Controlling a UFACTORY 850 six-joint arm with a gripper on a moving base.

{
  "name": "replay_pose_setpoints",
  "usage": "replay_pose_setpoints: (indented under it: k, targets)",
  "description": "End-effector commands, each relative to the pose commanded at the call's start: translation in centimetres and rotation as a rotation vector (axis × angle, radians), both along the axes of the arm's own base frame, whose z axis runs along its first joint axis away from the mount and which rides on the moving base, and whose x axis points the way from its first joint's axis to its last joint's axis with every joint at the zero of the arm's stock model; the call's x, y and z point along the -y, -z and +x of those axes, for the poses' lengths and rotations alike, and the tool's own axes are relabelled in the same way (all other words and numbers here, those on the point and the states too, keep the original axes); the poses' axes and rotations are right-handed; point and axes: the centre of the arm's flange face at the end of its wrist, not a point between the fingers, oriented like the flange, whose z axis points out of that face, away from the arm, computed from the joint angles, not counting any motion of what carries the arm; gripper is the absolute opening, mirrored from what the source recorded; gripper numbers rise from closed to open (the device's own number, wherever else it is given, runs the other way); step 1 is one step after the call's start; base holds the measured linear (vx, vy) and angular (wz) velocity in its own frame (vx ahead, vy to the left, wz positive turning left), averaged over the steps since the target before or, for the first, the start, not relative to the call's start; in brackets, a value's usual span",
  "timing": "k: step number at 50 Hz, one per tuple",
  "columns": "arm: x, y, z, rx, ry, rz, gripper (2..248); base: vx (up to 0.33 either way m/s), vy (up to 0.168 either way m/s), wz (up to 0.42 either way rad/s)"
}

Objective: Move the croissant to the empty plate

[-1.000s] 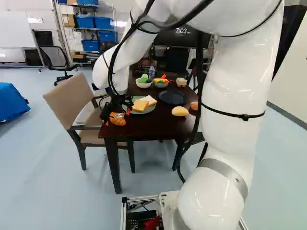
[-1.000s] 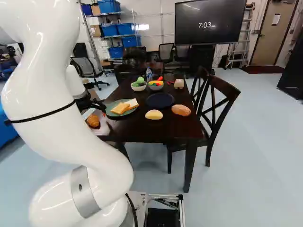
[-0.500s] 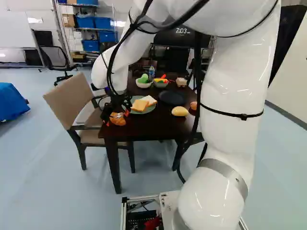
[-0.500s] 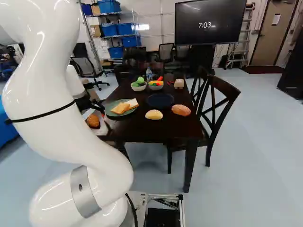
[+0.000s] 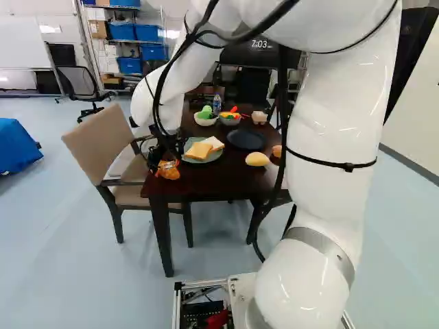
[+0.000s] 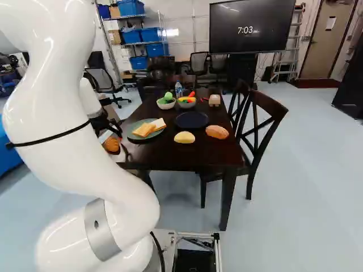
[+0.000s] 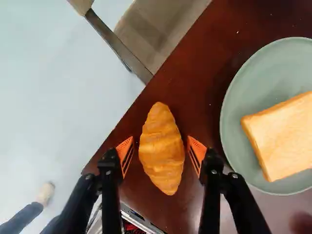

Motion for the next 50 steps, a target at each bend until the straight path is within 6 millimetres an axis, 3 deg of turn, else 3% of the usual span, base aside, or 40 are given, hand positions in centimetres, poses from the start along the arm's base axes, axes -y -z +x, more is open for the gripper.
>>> replay_pose_setpoints:
  k: [8, 9, 13, 14, 50]
  targets:
    - [0.0, 0.0, 0.0, 0.0, 0.0, 0.0, 154, 0.0, 0.0, 0.0]
    - [0.0, 0.0, 0.0, 0.0, 0.0, 0.0, 142, 0.0, 0.0, 0.0]
    - [0.0, 0.0, 0.0, 0.0, 0.0, 0.0, 142, 0.0, 0.0, 0.0]
    - [0.0, 0.0, 0.0, 0.0, 0.0, 0.0, 131, 0.0, 0.0, 0.0]
    - [0.15, -0.66, -0.21, 0.01, 0.0, 0.007, 130, 0.0, 0.0, 0.0]
